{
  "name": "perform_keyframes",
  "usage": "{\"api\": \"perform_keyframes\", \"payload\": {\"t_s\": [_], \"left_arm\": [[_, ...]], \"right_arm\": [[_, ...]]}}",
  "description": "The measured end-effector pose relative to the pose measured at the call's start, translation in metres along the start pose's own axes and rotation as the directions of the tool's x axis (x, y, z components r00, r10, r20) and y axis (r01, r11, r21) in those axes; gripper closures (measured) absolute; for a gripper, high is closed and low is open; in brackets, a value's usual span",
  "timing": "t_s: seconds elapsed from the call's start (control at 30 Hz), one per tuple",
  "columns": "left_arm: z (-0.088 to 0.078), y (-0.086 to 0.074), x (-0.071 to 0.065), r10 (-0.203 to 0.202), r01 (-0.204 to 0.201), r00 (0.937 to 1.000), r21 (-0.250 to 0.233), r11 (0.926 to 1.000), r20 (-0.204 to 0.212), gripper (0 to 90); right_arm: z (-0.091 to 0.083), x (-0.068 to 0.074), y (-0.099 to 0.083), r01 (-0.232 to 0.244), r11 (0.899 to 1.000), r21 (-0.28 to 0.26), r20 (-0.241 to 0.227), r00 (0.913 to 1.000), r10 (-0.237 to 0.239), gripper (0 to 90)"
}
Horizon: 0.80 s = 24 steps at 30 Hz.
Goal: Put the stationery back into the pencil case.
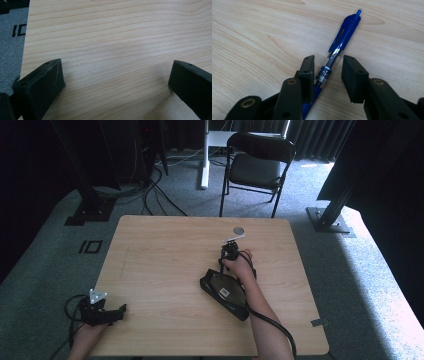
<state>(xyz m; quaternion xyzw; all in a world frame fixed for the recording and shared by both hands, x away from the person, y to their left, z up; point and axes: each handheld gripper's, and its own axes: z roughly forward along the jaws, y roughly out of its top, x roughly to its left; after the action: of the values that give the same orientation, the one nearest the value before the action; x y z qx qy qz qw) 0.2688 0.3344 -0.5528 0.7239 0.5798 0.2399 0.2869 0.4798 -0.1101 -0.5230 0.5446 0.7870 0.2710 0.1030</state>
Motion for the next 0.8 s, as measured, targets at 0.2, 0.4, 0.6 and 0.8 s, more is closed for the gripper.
{"api": "perform_keyframes", "payload": {"t_s": [0.2, 0.4, 0.6, 0.8], "left_arm": [[0.0000, 0.0000, 0.0000, 0.000, 0.000, 1.0000, 0.000, 1.0000, 0.000, 0.4], [0.0000, 0.0000, 0.0000, 0.000, 0.000, 1.0000, 0.000, 1.0000, 0.000, 0.4], [0.0000, 0.0000, 0.0000, 0.000, 0.000, 1.0000, 0.000, 1.0000, 0.000, 0.4], [0.0000, 0.0000, 0.0000, 0.000, 0.000, 1.0000, 0.000, 1.0000, 0.000, 0.4]], "right_arm": [[0.0013, 0.0010, 0.0010, 0.015, 1.000, 0.014, 0.015, 0.9998, -0.016, 67.3], [0.0004, 0.0008, 0.0010, 0.037, 0.999, 0.028, 0.044, 0.9983, -0.038, 73.1], [0.0003, 0.0004, 0.0011, 0.044, 0.999, 0.032, 0.047, 0.9979, -0.045, 79.0], [0.0004, -0.0007, 0.0017, 0.028, 0.999, 0.030, 0.044, 0.9986, -0.029, 79.5]]}}
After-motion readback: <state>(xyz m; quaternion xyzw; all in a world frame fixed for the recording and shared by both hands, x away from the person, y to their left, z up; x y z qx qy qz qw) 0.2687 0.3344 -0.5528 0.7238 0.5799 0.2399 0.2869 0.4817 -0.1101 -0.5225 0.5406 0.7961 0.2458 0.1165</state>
